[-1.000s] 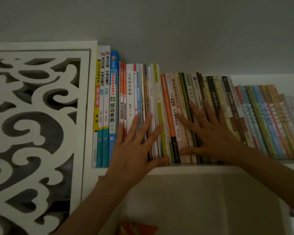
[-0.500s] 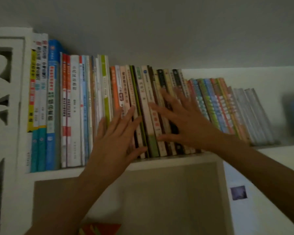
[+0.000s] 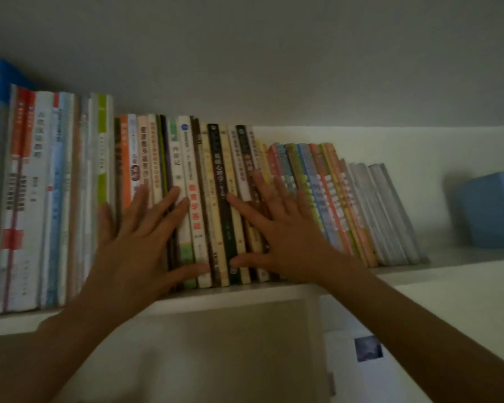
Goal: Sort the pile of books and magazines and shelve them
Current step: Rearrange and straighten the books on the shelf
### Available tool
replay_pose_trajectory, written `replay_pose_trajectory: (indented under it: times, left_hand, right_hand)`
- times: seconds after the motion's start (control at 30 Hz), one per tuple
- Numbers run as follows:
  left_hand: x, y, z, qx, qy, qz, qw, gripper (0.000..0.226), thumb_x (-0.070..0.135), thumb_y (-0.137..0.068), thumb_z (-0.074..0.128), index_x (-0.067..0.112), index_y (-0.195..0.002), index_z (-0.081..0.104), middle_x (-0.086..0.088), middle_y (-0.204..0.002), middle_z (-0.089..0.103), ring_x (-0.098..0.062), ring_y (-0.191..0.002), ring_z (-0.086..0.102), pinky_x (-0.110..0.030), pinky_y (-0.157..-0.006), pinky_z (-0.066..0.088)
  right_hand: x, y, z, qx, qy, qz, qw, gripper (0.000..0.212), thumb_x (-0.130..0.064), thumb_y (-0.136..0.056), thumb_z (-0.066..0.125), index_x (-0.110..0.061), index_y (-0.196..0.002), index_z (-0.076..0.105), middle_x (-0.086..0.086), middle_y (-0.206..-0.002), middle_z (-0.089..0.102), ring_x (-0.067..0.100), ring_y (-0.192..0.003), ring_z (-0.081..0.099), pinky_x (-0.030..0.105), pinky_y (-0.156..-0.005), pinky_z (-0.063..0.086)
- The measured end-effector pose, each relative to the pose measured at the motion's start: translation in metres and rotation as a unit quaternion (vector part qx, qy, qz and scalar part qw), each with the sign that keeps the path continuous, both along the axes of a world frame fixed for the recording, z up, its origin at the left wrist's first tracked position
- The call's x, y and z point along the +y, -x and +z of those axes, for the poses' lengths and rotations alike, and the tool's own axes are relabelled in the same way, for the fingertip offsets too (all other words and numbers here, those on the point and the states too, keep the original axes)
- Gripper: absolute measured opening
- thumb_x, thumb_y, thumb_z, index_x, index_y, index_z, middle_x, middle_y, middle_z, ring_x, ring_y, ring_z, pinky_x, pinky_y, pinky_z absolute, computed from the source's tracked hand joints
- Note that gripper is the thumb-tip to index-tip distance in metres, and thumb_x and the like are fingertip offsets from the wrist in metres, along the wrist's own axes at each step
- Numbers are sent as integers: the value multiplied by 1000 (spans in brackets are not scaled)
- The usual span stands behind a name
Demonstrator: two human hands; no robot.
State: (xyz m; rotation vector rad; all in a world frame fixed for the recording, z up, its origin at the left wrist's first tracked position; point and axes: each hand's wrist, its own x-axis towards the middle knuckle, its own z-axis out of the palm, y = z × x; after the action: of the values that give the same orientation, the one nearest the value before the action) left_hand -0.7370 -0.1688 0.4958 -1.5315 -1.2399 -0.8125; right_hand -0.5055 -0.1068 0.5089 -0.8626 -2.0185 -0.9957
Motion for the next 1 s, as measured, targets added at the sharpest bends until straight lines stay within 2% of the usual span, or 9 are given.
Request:
replay_pose_trajectory:
  times: [0.07, 0.17, 0.23, 0.33, 0.43, 0.57, 0.73, 0.87, 1.0]
  left_hand:
    - [-6, -34, -1, -61, -3, -47, 997, 100, 87, -68, 19, 24, -146, 24, -2, -154, 21, -22, -142, 5, -57, -107, 1]
    - [2, -85, 3, 24, -28, -52, 998, 85, 75, -74, 28, 24, -143, 28, -5, -153, 21, -24, -141, 8, -57, -105, 5]
    - [12, -105, 11, 73, -23, -61, 995, 77, 70, -78, 29, 24, -139, 38, -5, -150, 29, -28, -140, 16, -59, -103, 6]
    - [20, -120, 19, 34, -9, -70, 997, 82, 75, -74, 28, 24, -135, 46, -3, -152, 26, -29, -142, 13, -56, -105, -1]
    - [26, -134, 14, -21, 10, -21, 1000, 99, 85, -65, 33, 31, -146, 21, -4, -157, -10, -29, -141, -18, -58, -106, -11]
    - [33, -143, 10, -24, 64, 52, 996, 102, 81, -69, 42, 37, -145, -11, -7, -144, -43, -34, -133, -37, -63, -104, -13]
    - [39, -130, 11, -19, 38, 10, 999, 91, 73, -75, 46, 41, -146, -2, -3, -144, -41, -25, -128, -41, -52, -100, -21]
    - [41, -131, 11, -17, 35, 22, 999, 91, 73, -74, 46, 40, -147, 1, -4, -147, -37, -27, -131, -37, -57, -106, -14]
    - [39, -129, 9, -6, 25, -14, 1000, 89, 79, -71, 38, 32, -145, 24, -11, -157, -3, -34, -142, -9, -61, -102, -5]
  right_hand:
    - [-6, -6, 2, 39, -20, 25, 999, 88, -83, -73, 23, -44, -144, -13, -5, -152, -30, 23, -138, -29, 51, -112, -18]
    - [-20, -49, 12, 217, -85, -7, 972, 89, -76, -79, 35, -35, -147, -6, 0, -155, -17, 26, -142, -15, 51, -114, -8]
    - [-22, -97, 18, 337, -35, -33, 940, 96, -73, -75, 45, -27, -150, 6, 10, -158, 0, 32, -145, 3, 54, -115, 10]
    - [-13, -153, 16, 415, 135, 38, 899, 105, -69, -64, 56, -25, -148, 12, 16, -150, 29, 35, -130, 40, 51, -105, 36]
    - [-1, -168, 2, 397, 313, 123, 854, 94, -62, -66, 58, -33, -144, 15, 11, -132, 52, 25, -97, 61, 43, -89, 50]
    - [7, -164, -4, 362, 356, 181, 843, 73, -61, -76, 48, -34, -138, 22, -1, -118, 57, 19, -99, 62, 44, -90, 52]
    - [12, -142, 1, 358, 318, 172, 861, 51, -50, -91, 38, -20, -131, 26, 2, -111, 55, 20, -95, 60, 40, -88, 50]
    - [10, -135, -3, 364, 289, 139, 874, 44, -49, -93, 34, -18, -122, 25, 3, -101, 53, 22, -86, 58, 36, -81, 48]
    - [6, -137, -4, 367, 287, 171, 868, 49, -44, -95, 36, -13, -129, 20, 2, -104, 52, 18, -86, 57, 36, -81, 50]
